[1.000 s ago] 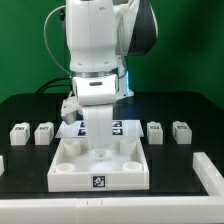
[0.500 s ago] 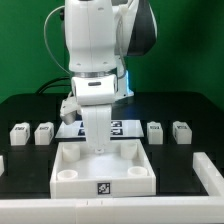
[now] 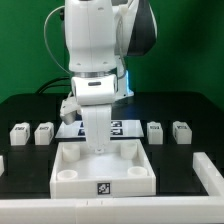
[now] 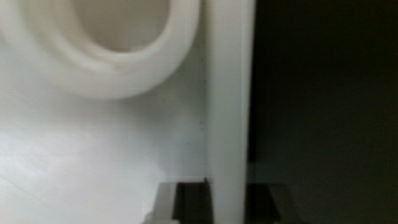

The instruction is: Assemble one leg

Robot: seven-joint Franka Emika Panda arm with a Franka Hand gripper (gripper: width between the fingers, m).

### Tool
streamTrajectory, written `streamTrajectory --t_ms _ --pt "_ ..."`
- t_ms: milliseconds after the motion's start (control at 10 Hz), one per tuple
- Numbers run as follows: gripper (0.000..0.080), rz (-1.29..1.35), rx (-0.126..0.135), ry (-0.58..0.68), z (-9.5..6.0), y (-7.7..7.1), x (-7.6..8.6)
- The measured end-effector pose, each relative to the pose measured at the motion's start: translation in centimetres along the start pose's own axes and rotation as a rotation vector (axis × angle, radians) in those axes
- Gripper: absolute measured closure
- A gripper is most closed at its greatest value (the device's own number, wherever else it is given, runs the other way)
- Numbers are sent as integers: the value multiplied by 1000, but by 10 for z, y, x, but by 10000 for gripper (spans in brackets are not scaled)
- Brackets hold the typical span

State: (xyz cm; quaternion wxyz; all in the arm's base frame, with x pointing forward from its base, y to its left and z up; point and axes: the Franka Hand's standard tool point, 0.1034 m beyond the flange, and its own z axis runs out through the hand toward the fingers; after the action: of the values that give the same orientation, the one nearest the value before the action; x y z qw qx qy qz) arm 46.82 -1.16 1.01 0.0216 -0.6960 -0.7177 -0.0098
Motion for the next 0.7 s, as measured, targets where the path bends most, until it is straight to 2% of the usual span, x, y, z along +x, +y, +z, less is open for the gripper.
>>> streamTrajectory --t_ms 200,400,500,700 --pt "741 -9 -29 30 -1 30 39" --pt "741 48 -14 48 3 36 64" --pt "741 50 -4 49 4 37 74" --pt "741 37 -8 50 4 37 74"
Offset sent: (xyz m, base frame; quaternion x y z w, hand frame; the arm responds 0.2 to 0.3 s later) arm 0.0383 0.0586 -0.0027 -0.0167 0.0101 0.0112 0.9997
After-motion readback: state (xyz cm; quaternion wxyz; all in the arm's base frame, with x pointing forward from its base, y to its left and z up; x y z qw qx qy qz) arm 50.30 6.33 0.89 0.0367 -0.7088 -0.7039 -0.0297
